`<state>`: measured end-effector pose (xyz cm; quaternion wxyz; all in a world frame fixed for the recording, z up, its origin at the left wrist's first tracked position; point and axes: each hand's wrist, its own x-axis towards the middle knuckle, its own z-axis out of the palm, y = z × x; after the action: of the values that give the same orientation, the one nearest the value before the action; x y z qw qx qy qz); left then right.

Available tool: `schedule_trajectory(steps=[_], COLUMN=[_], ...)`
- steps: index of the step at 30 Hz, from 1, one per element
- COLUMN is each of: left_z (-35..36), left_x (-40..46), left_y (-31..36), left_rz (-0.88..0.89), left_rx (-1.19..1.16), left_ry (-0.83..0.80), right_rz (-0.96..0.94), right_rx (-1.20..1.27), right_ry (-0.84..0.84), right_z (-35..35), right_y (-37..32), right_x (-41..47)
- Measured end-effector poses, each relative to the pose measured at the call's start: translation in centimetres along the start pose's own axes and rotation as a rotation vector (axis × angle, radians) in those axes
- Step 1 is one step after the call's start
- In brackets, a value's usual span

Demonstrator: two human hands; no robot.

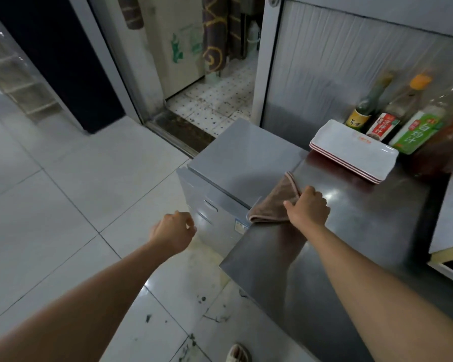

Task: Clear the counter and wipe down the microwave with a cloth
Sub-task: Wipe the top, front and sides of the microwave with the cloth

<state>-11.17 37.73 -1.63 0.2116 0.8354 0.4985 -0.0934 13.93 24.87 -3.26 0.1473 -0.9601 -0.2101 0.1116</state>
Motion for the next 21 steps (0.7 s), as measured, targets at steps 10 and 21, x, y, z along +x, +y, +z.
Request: schedule_trajectory(steps=[10,21], left_z=[-0.6,-5.3], left_x=[-0.9,-3.5], left_y=[-1.1,3.4], left_rz=[0.031,0.207], left_rx=[0.046,-0.420], left_ry=[-0.041,-0.088], right_rz=[0.045,-0.090], right_rx=[0.194,0.752], right_ry=[-0.115,-0.059], right_z=[0.4,-9.3], right_y=[-2.2,-6.4], right_x=[-0.8,-8.7])
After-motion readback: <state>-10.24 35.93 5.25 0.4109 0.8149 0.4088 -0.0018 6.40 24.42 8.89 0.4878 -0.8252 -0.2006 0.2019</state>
